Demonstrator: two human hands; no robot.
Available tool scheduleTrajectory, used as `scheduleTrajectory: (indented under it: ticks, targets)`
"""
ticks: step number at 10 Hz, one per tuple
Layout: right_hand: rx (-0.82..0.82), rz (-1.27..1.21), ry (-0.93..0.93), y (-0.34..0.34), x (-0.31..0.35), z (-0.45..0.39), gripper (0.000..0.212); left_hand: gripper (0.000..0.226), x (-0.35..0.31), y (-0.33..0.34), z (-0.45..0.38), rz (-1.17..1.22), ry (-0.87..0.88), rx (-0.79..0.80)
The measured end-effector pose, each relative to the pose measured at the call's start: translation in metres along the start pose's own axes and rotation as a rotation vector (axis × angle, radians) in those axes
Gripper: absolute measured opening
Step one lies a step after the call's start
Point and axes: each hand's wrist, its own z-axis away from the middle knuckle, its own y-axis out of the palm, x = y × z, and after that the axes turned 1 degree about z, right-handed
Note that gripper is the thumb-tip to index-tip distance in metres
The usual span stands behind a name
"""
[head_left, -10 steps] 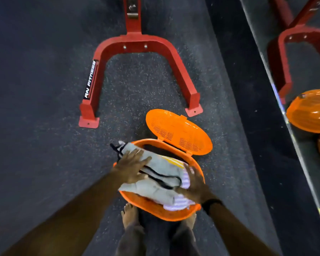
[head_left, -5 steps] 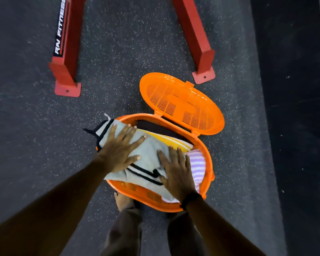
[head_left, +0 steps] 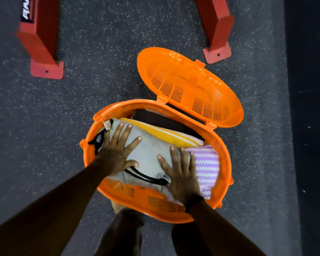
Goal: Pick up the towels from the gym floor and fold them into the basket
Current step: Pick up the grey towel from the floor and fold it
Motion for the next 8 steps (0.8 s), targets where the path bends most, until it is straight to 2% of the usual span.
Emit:
scheduleTrajectory:
  ticks: [2,3,4,5,6,7,8]
  targets:
    - [0.105,-0.067,0.047,-0.034,0.007,0.009,0.088,0.086,-0.006,-0.031,0.011,-0.001,-0.033,0.046]
    - [0.166,-0.155,0.099,-0.067,0.02,0.022,0.087,0.081,-0.014,-0.06,0.021,0.023,-0.048,0.159]
    - [0.15,-0.212,0.128,-0.09,0.024,0.027,0.078,0.068,-0.018,-0.083,0.019,0.018,-0.025,0.171]
    - [0.104,-0.286,0.238,-0.122,0.014,0.02,0.071,0.077,-0.023,-0.126,-0.006,0.081,-0.033,0.138]
    - [0.014,-0.282,0.355,-0.134,-0.002,0.011,0.07,0.082,-0.025,-0.153,-0.036,0.143,-0.084,0.013]
    - [-0.026,-0.333,0.618,-0.146,-0.061,-0.027,0.076,0.074,-0.016,-0.173,-0.092,0.397,-0.345,0.012]
    - [0.096,-0.372,0.82,-0.141,-0.087,-0.038,0.085,0.063,-0.007,-0.164,-0.125,0.554,-0.459,-0.001]
